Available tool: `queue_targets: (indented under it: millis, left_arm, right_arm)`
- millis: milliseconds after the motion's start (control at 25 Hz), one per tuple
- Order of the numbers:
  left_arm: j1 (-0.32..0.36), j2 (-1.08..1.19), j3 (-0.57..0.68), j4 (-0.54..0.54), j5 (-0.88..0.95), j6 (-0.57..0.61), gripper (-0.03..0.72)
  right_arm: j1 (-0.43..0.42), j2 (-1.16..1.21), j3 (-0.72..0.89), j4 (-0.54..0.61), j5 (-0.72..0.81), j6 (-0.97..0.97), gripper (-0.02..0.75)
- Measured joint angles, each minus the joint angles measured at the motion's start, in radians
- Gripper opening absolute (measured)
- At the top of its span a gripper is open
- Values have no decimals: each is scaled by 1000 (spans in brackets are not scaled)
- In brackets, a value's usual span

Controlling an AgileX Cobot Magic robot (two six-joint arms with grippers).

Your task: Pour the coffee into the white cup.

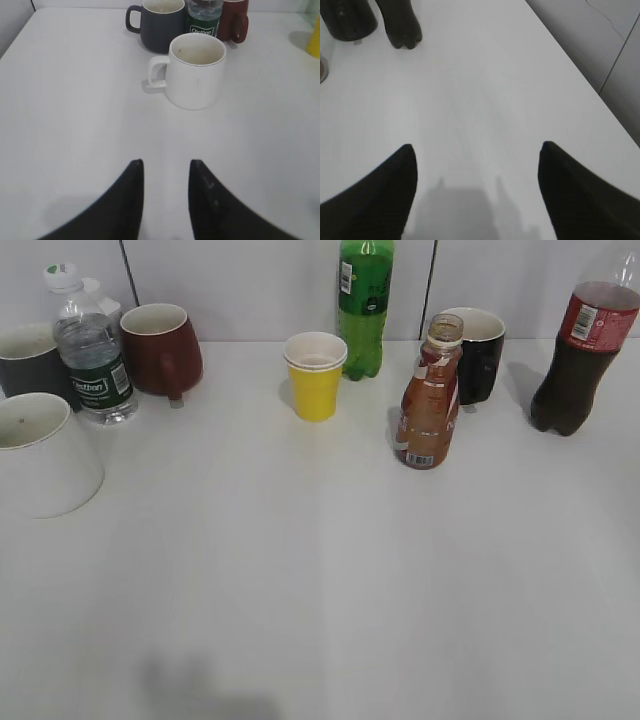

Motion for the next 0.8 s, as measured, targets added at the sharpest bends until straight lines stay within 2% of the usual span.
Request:
queue_targets:
  millis: [680,800]
  left_arm:
    - [0,0,-2,1,-2,0,235]
    - [0,0,-24,4,-69,0,238]
  right_arm:
    - [0,0,0,0,0,0,588]
    - [0,0,0,0,0,0,588]
